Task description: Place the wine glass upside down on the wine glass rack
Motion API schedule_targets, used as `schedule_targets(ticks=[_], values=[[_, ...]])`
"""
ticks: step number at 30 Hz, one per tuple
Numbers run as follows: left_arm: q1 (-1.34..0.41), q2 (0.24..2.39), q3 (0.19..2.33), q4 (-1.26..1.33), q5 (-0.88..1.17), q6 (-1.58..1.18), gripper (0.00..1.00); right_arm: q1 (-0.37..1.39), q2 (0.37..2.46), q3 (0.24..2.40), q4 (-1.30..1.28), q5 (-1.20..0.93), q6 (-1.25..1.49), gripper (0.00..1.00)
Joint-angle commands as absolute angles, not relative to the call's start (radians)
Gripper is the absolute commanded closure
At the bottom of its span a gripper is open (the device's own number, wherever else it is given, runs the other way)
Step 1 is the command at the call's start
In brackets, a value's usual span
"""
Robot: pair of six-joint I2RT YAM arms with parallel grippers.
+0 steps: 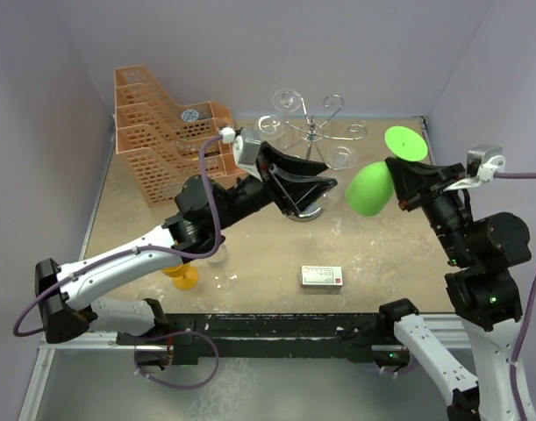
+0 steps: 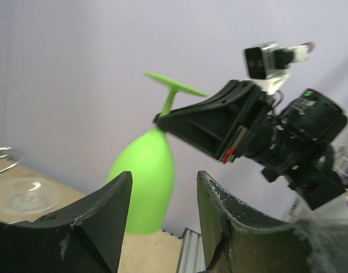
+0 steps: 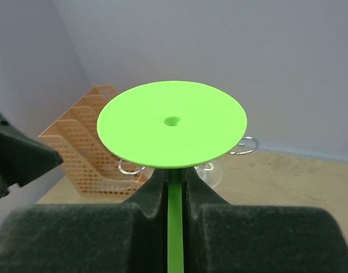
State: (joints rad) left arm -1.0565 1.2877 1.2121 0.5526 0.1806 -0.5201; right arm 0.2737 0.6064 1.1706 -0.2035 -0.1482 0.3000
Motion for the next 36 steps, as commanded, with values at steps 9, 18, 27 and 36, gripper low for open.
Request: schedule_targets(ticks=[9, 18, 27, 36], values=[[-1.030, 1.085, 1.175, 0.163, -0.287, -0.405, 0.50, 0.268, 0.749, 1.282, -0.156, 0.237, 0.123, 1.00], [-0.895, 1.034, 1.149, -0.012, -0.249, -0.491, 0.49, 0.269, 0.940, 1.276, -0.056, 0.424, 0.104, 1.00], [-0.875, 1.008, 1.190, -0.089, -0.214, -0.477, 0.47, 0.228, 1.086, 1.280, 0.017, 0.351, 0.047, 1.00], [-0.859, 1.045, 1.212, -0.048, -0.071, -0.508, 0.47, 0.100, 1.134, 1.190, 0.127, 0.061, 0.032, 1.00]])
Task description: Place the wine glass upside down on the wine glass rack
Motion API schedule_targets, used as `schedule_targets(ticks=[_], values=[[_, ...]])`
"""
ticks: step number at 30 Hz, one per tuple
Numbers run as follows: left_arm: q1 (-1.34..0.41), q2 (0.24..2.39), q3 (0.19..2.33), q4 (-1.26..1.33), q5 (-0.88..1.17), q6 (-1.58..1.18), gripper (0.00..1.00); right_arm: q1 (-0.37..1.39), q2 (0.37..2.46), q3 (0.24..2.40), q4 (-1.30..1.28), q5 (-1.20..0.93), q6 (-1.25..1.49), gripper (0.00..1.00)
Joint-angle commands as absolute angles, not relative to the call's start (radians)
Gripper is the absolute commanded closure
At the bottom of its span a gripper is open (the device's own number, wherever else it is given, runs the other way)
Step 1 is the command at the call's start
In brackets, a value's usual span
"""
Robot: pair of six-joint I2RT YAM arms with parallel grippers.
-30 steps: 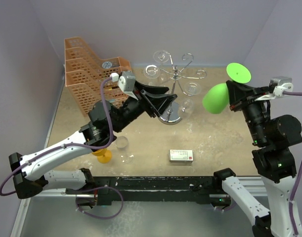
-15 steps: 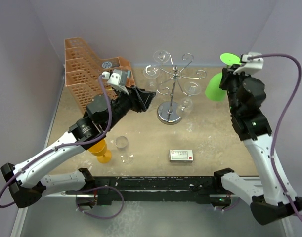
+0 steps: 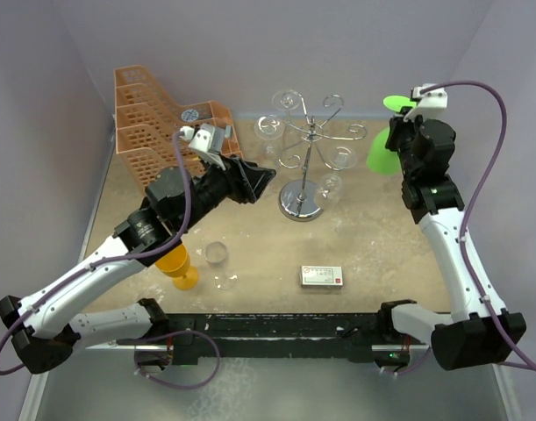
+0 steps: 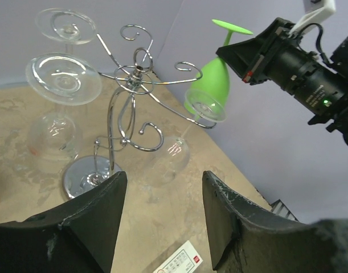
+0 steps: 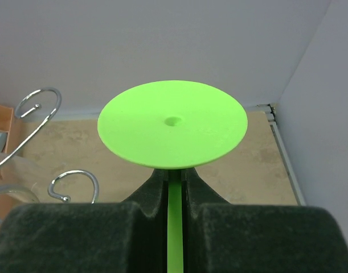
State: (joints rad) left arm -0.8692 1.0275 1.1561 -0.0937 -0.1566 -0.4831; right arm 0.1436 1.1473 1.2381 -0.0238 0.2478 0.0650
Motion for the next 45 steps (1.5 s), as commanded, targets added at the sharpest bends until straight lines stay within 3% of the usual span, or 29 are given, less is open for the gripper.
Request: schedule_targets(ticks=[1, 5, 27, 45], values=[[-0.858, 1.053, 1.219, -0.052, -0.062, -0.510, 0.47, 0.085, 1.132, 1.174, 0.151, 0.005, 0.022, 1.00], [-0.854, 1.066, 1.226, -0.042, -0.028, -0.515, 0.47, 0.046, 1.129, 1.128, 0.229, -0.200, -0.035, 1.00], [-0.845, 1.123, 1.310, -0.083, -0.054, -0.497, 0.46, -0.151, 1.326, 1.080, 0.444, -0.899, -0.107, 1.00], [-0.845, 1.159, 1.327, -0.077, -0.075, -0.503, 0.46, -0.152, 1.413, 1.053, 0.710, -1.099, 0.064, 1.00]])
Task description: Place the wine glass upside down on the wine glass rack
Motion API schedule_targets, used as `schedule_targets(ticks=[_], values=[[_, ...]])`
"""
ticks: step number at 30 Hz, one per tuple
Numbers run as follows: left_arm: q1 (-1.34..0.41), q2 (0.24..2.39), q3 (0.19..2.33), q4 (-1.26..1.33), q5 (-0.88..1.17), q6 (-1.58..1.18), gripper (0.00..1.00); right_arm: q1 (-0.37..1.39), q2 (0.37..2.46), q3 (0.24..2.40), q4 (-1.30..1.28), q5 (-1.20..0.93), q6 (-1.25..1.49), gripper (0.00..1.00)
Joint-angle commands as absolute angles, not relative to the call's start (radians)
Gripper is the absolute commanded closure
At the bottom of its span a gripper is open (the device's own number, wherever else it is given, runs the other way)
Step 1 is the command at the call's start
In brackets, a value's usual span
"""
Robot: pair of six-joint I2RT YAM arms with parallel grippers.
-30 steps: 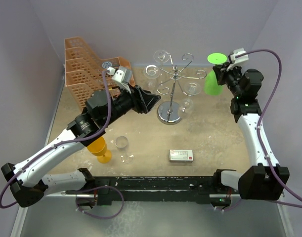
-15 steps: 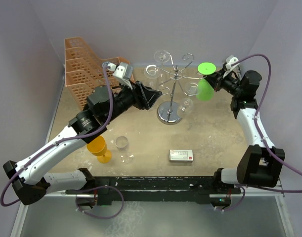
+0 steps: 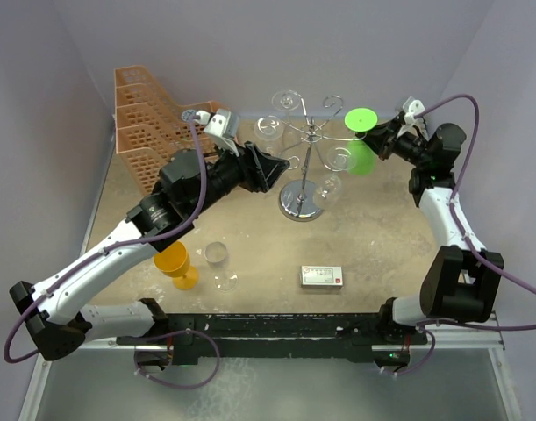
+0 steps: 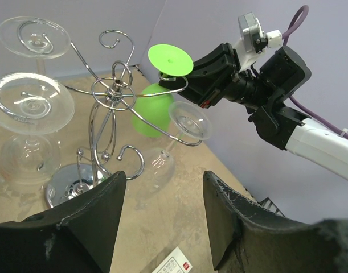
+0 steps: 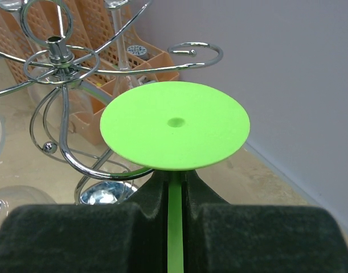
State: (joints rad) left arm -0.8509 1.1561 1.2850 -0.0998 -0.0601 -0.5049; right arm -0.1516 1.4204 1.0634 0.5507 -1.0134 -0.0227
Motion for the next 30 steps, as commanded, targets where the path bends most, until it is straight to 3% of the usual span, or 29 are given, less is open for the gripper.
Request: schedule_targets(ticks=[1, 30], values=[[-0.844, 1.160, 1.327, -0.077, -0.076, -0.504, 0.46, -0.153, 1.414, 1.048, 0.733, -1.104, 0.083, 1.00], [-0.845, 1.234, 1.298, -0.118, -0.266, -0.498, 0.46, -0.151, 1.487, 1.021, 0.918, -1.176, 0.334, 1.00]])
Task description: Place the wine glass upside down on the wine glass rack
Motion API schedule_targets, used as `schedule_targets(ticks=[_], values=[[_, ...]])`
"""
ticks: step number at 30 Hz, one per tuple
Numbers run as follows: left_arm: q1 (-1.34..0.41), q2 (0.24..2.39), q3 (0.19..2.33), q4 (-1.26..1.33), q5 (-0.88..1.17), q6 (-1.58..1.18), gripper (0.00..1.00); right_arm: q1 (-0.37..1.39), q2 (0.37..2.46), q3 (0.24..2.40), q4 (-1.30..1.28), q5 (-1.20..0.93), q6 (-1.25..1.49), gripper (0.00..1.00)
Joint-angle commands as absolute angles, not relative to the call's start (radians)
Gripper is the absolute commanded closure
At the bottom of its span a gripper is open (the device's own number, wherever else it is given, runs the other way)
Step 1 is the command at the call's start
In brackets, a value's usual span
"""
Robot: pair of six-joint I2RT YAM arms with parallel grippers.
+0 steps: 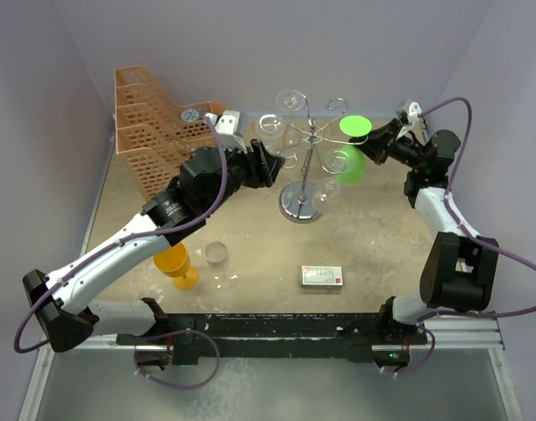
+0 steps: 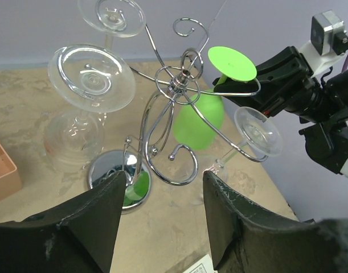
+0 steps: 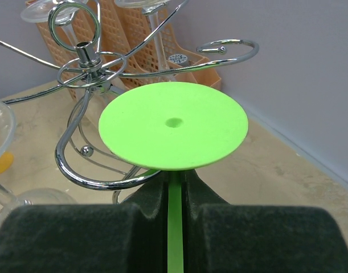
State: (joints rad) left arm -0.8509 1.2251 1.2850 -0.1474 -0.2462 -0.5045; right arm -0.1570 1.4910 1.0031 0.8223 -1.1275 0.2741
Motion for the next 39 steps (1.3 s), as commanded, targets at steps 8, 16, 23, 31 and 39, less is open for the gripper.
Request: schedule_targets(ticks=[8, 16, 23, 31, 39], values=[[-0.845, 1.262, 1.297, -0.103, -0.253, -0.503, 0.50, -0.142, 1.496, 1.022, 0.986, -1.221, 0.402, 1.00], [-0.845, 1.271, 1.290, -0.099, -0.242, -0.507, 0.54, -0.137, 1.505, 1.025, 0.999, -1.247, 0.425, 1.00], [-0.845, 1.272, 1.287, -0.095, -0.239, -0.510, 0.54, -0.132, 1.506, 1.002, 1.112, -1.275, 0.508, 1.00], [-0.844, 1.274, 1.285, -0.092, -0.238, -0.513, 0.55, -0.132, 1.524, 0.977, 1.269, -1.287, 0.626, 1.00], [-0.845, 1.269, 1.285, -0.095, -0.241, -0.513, 0.55, -0.132, 1.558, 0.921, 1.598, -1.283, 0.856, 1.00]])
